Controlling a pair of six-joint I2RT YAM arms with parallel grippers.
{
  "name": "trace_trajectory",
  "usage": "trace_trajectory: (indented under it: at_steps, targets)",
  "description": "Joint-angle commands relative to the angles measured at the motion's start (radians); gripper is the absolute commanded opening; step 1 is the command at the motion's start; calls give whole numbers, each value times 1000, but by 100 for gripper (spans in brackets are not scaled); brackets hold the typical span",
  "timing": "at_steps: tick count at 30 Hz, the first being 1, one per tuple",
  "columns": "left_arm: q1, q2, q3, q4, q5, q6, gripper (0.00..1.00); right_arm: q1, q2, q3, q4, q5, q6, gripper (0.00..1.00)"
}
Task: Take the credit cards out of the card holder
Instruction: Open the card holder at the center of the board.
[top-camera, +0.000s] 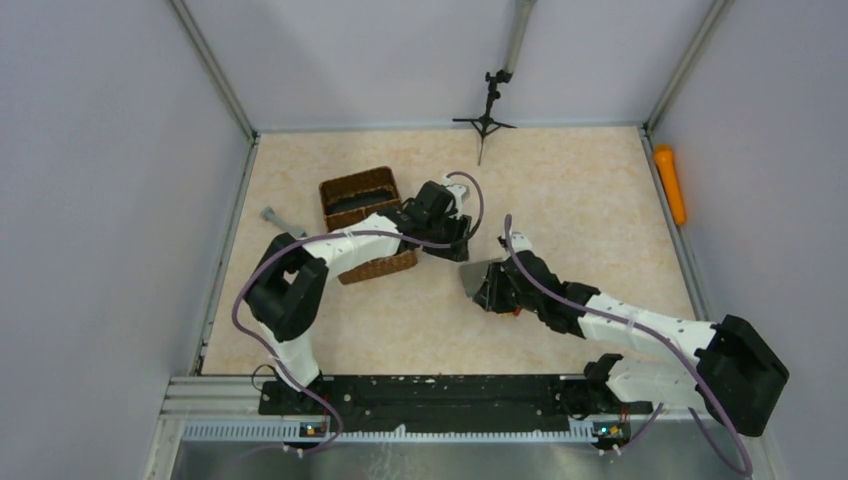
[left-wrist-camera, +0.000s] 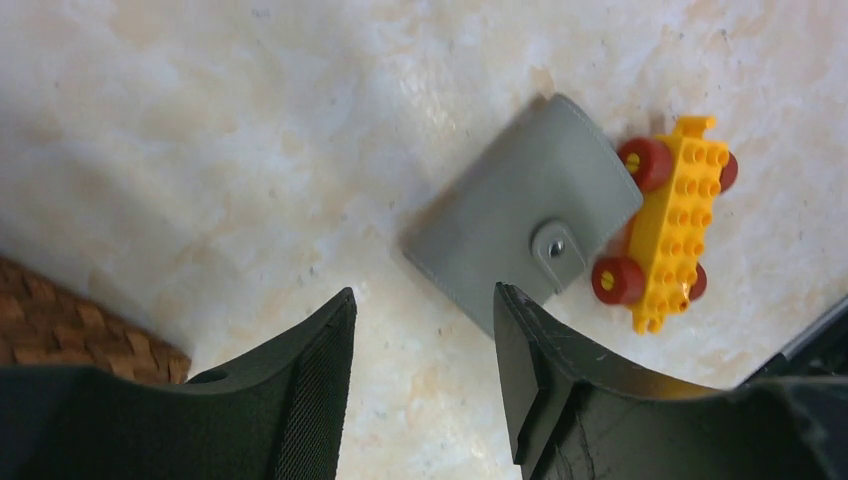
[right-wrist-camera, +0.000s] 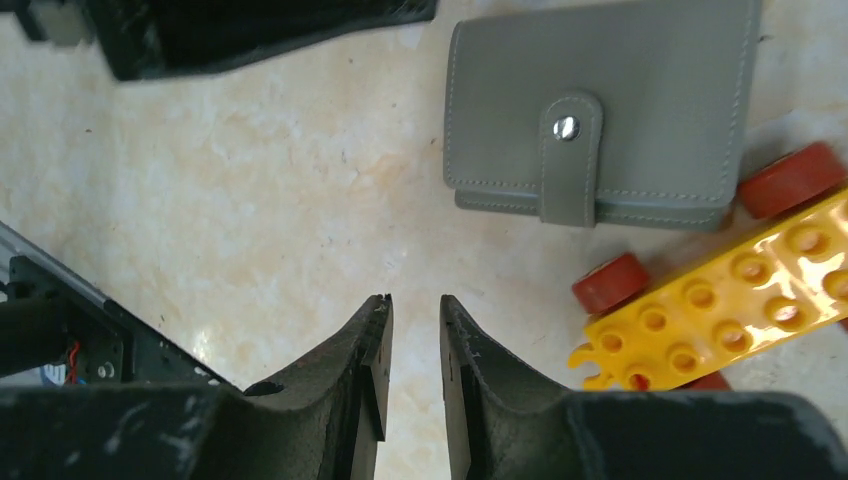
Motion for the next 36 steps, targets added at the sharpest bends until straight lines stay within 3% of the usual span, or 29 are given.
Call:
trace_trajectory:
  at_steps: [1,5,13,20,33,36]
  targets:
    - [1,78,127,42,-13,50,56,50,6,-29,28,26,106,25]
    - [12,122,121,64,16,41,55,56,-85,-111,21,50,133,25]
    - [11,159,132,-21,-6,-22,55,31,-65,-53,-162,192,91,20]
    - [9,184,114,-9,32,-74,57,-168,-34,-52,-117,147,-49,20]
    - [16,241,156,-78,110,-82,55,-237,200,111,-25,78,-134,29]
    - [20,224,141,-82,120,-85,55,-269,240,161,-27,110,-155,37]
